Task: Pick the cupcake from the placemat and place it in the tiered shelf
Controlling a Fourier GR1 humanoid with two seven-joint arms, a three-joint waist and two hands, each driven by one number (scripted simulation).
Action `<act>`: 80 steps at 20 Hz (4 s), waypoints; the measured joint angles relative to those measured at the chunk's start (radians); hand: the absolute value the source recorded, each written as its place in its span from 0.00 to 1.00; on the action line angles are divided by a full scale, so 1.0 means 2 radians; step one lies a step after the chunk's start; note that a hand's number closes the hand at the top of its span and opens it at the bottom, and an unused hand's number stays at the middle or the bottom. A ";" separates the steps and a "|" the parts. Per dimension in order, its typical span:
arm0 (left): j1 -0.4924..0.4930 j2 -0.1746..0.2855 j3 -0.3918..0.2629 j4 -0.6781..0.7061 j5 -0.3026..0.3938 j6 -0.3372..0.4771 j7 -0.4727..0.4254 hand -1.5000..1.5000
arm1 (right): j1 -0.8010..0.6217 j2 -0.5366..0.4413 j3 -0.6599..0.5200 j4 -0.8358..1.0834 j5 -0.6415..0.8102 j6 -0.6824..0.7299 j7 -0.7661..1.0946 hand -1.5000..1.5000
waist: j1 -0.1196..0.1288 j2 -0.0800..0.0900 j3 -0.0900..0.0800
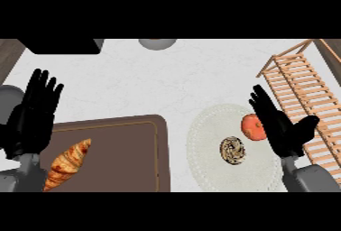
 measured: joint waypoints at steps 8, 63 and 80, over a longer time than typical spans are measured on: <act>-0.029 0.040 -0.034 0.025 -0.037 -0.041 0.017 0.50 | -0.123 -0.059 -0.016 0.025 0.023 0.120 -0.050 0.00 | 0.009 0.004 0.000; -0.056 0.006 -0.007 0.077 -0.094 -0.108 0.032 0.50 | -0.071 -0.118 0.135 -0.209 0.559 0.418 0.087 0.00 | 0.000 -0.001 0.000; -0.071 -0.017 0.021 0.104 -0.117 -0.132 0.023 0.50 | -0.041 -0.036 0.107 -0.108 0.684 0.385 -0.005 0.00 | 0.000 0.000 0.000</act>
